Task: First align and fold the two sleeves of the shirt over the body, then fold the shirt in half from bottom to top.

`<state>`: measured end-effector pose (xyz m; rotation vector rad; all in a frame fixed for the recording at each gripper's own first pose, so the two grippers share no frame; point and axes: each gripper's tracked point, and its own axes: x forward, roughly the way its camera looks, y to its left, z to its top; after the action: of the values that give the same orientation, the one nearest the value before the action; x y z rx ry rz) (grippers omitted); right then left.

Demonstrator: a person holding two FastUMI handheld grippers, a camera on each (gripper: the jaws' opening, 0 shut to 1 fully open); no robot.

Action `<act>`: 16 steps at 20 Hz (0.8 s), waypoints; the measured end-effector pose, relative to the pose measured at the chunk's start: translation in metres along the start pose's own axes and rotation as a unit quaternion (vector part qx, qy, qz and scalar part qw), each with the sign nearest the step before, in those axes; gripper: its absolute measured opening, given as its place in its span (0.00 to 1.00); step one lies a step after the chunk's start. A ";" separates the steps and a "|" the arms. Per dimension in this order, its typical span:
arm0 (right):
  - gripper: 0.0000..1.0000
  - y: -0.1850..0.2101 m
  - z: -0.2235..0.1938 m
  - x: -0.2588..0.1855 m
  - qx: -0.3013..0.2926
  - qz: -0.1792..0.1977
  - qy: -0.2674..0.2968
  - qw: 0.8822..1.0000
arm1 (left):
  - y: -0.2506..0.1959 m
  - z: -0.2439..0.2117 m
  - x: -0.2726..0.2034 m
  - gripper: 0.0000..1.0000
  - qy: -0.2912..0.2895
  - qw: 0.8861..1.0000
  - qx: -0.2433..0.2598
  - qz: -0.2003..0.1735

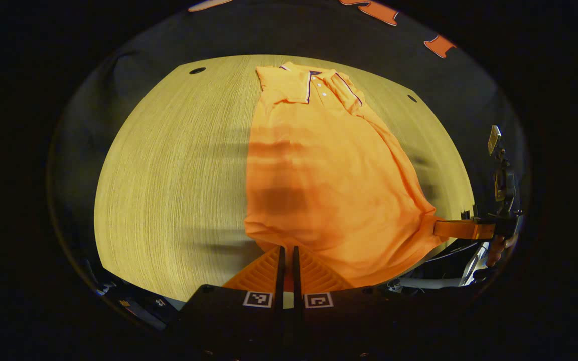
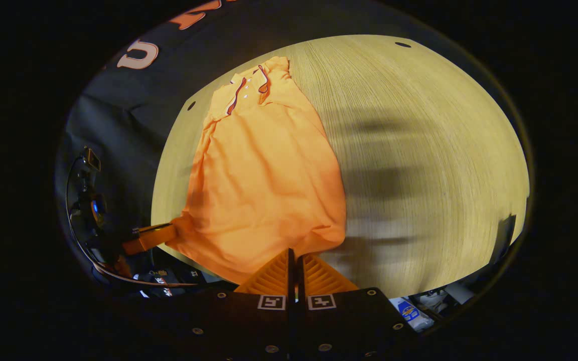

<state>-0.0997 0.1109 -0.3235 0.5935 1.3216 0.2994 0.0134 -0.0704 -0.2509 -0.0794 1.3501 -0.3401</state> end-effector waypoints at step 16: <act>0.02 0.040 0.123 -0.019 0.032 0.048 -0.073 0.996 | -0.004 0.138 -0.008 0.04 -0.069 0.995 0.006 -0.073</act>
<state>0.0195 0.1051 -0.2696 0.7209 1.1682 0.2877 0.1438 -0.0911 -0.2109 -0.1892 1.2075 -0.4589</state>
